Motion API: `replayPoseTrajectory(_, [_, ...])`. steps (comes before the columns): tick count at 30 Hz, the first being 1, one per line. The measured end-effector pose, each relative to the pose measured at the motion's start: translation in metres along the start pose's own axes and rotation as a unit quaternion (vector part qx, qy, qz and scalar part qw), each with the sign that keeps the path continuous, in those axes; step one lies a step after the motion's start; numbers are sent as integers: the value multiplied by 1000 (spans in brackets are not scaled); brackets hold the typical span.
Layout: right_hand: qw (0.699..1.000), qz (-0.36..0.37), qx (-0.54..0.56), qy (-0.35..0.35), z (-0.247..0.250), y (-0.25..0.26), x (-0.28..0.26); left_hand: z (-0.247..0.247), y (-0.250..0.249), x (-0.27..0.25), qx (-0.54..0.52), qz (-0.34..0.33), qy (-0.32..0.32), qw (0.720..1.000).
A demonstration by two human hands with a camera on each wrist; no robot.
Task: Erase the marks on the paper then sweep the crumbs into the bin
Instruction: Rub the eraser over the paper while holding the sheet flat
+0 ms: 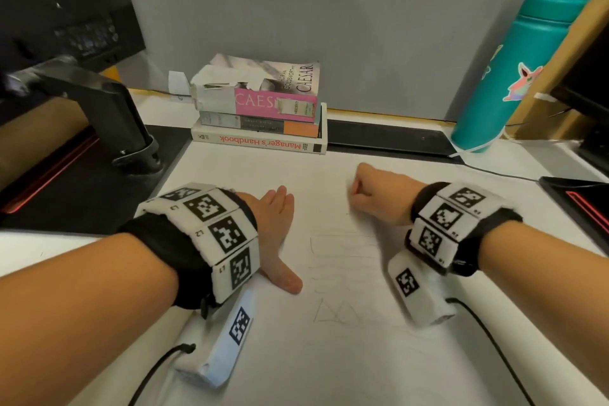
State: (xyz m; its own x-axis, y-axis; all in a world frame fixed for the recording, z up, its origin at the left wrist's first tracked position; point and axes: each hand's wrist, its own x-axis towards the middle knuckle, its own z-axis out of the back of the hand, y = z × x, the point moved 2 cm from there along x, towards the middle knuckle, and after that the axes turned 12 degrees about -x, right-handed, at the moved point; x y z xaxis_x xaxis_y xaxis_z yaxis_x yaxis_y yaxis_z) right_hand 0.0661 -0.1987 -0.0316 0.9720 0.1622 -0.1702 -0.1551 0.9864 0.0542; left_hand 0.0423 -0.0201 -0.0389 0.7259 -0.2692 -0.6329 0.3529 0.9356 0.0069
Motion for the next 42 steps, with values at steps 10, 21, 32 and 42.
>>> replayPoseTrajectory(10, [909, -124, 393, -59, -3, -46, -19, 17, -57, 3, 32, -44, -81, 995])
replayPoseTrajectory(21, [897, -118, 423, -52, -5, -53, -21, 8, -81, 35, -93, 8, -137, 986])
replayPoseTrajectory(32, [908, -110, 402, -37, -6, -54, -15, 9, -91, 32, -108, -13, -128, 986])
replayPoseTrajectory(42, [933, -137, 332, -26, -5, -51, -22, 5, -25, 3, -99, 29, -92, 990])
